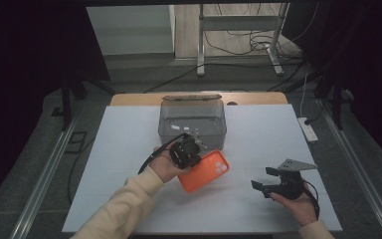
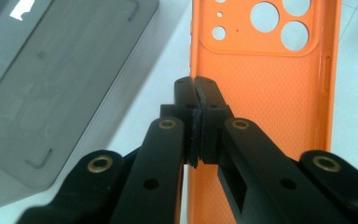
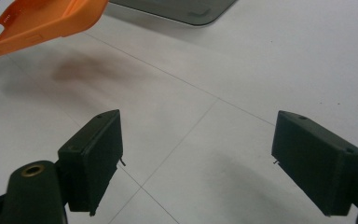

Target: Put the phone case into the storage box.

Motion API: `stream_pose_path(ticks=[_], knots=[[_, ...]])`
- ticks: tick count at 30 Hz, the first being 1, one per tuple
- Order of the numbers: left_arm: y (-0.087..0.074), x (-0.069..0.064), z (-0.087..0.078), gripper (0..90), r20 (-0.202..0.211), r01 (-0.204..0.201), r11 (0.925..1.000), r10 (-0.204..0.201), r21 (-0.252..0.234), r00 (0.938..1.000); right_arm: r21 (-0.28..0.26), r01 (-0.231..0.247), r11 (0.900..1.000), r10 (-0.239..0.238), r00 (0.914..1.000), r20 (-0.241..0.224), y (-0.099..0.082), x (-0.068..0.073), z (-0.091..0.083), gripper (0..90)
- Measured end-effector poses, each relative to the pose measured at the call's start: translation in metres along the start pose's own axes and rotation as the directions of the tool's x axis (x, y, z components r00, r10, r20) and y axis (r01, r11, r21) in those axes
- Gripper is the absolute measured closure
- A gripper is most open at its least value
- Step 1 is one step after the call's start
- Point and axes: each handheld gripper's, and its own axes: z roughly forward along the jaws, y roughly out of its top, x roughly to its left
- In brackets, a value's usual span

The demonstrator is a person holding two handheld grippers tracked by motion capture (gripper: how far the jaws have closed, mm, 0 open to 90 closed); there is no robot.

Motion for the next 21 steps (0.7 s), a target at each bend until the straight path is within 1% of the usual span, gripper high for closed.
stream_pose_path(ticks=[4,7,10,14,17,21], knots=[[-0.003,0.000,-0.001,88.6,0.015,-0.001,1.0000,0.001,-0.006,0.9999,-0.002,0.001,1.0000,-0.001,1.0000,-0.004,0.001,0.000,0.001,16.3],[-0.007,0.002,-0.003,88.6,0.046,0.015,0.9995,-0.014,-0.029,0.9989,0.003,0.002,1.0000,-0.002,1.0000,0.001,0.001,0.000,0.002,16.3],[-0.011,0.003,-0.006,88.5,0.038,0.022,0.9990,-0.020,-0.039,0.9991,0.005,-0.001,1.0000,0.001,1.0000,0.003,0.002,0.000,0.003,16.3],[-0.015,0.006,-0.007,88.6,0.049,0.035,0.9983,-0.033,-0.047,0.9983,0.007,0.013,0.9999,-0.013,0.9999,0.010,0.004,0.002,0.004,16.1],[-0.017,0.004,-0.008,88.6,0.033,0.020,0.9986,-0.019,-0.049,0.9993,0.002,0.014,0.9999,-0.014,0.9999,0.007,0.006,0.003,0.004,16.1],[-0.017,0.003,-0.009,88.7,0.040,0.006,0.9982,-0.004,-0.059,0.9992,0.000,0.008,1.0000,-0.008,1.0000,0.001,0.007,0.003,0.004,16.3]])
